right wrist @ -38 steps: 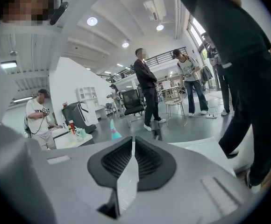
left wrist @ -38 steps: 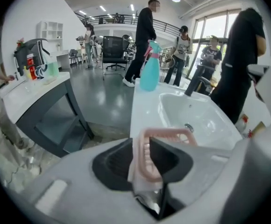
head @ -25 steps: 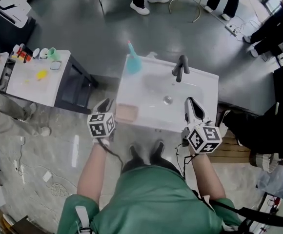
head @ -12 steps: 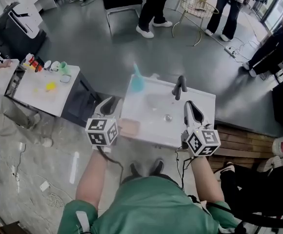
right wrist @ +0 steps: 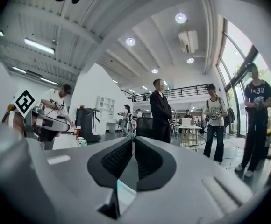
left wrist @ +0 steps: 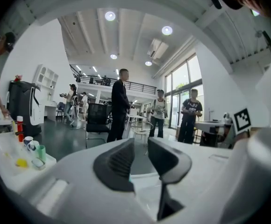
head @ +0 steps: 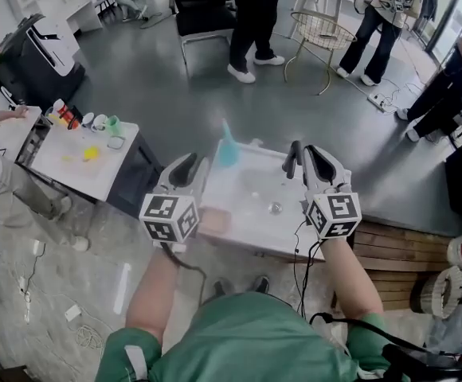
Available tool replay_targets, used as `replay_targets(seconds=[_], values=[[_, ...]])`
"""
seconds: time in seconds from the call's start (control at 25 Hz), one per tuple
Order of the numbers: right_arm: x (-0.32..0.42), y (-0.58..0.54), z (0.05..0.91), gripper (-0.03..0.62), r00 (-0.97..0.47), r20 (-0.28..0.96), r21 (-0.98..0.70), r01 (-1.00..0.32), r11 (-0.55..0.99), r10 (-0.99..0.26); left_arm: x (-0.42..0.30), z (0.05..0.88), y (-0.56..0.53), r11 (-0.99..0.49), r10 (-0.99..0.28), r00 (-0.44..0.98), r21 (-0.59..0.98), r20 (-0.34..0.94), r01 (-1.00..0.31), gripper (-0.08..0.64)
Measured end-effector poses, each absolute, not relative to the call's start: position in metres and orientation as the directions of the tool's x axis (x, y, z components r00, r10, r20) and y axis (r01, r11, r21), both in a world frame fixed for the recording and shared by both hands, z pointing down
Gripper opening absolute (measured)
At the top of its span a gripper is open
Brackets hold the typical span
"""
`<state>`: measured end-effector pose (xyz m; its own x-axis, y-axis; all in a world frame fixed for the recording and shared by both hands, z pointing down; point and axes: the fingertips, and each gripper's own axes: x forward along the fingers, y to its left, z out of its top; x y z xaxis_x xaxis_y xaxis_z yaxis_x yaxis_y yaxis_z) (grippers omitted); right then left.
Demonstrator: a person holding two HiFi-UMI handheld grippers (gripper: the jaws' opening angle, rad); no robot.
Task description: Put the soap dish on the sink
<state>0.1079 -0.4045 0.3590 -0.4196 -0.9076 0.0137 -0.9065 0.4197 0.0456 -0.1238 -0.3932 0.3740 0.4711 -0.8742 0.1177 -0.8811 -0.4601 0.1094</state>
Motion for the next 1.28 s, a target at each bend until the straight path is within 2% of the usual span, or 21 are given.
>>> replay_targets(seconds=[0.4, 1.28], values=[[0.088, -0.413, 0.347, 0.02, -0.454, -0.02, -0.049, -0.889, 0.455, -0.891, -0.121, 0.353, -0.397, -0.442, -0.89, 0.451, 0.113, 0.068, -0.89, 0.081], [0.09, -0.399, 0.345, 0.018, -0.474, -0.03, -0.036, -0.879, 0.475, -0.88, -0.116, 0.351, -0.388, -0.436, -0.894, 0.444, 0.1, 0.068, -0.894, 0.081]])
